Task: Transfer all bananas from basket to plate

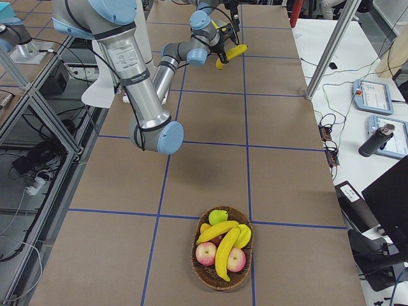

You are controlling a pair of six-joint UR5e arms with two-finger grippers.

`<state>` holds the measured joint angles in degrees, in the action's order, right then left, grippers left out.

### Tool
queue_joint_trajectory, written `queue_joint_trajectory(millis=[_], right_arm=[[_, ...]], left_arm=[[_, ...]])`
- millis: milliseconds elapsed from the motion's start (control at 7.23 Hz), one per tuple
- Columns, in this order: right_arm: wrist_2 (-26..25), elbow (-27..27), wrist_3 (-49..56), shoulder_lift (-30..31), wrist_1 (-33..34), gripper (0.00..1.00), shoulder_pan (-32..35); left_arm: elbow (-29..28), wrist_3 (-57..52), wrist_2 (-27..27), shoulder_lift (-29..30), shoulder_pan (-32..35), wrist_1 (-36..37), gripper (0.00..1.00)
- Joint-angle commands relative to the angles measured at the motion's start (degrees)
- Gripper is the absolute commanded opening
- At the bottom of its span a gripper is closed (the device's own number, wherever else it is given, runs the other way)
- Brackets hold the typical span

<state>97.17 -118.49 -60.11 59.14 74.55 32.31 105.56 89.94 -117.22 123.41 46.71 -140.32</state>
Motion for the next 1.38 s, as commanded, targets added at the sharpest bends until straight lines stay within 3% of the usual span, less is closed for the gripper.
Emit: queue_joint_trajectory(millis=[0, 277, 830, 969, 1246], right_arm=[[-5.22, 0.02, -0.88, -1.65, -2.64, 0.00, -4.69], [-10.15, 0.02, -1.67, -2.61, -3.80, 0.00, -8.39], [-11.04, -0.95, -1.67, -3.24, -3.89, 0.00, -9.11], [-11.04, -0.95, -1.67, -3.15, -5.02, 0.00, -9.11], [-11.04, -0.86, -1.67, -3.24, -5.38, 0.00, -9.11]], left_arm=[[-0.27, 4.18, 0.86, 0.43, -1.44, -1.79, 1.00], [-0.27, 4.19, 1.38, 0.43, -2.06, -1.80, 1.00], [-1.15, 4.11, 1.82, 0.26, -3.20, -1.89, 0.98], [-1.06, 4.11, 1.74, 0.17, -3.38, -1.98, 0.84], [-1.06, 4.02, 1.82, -0.01, -5.39, -4.34, 0.80]])
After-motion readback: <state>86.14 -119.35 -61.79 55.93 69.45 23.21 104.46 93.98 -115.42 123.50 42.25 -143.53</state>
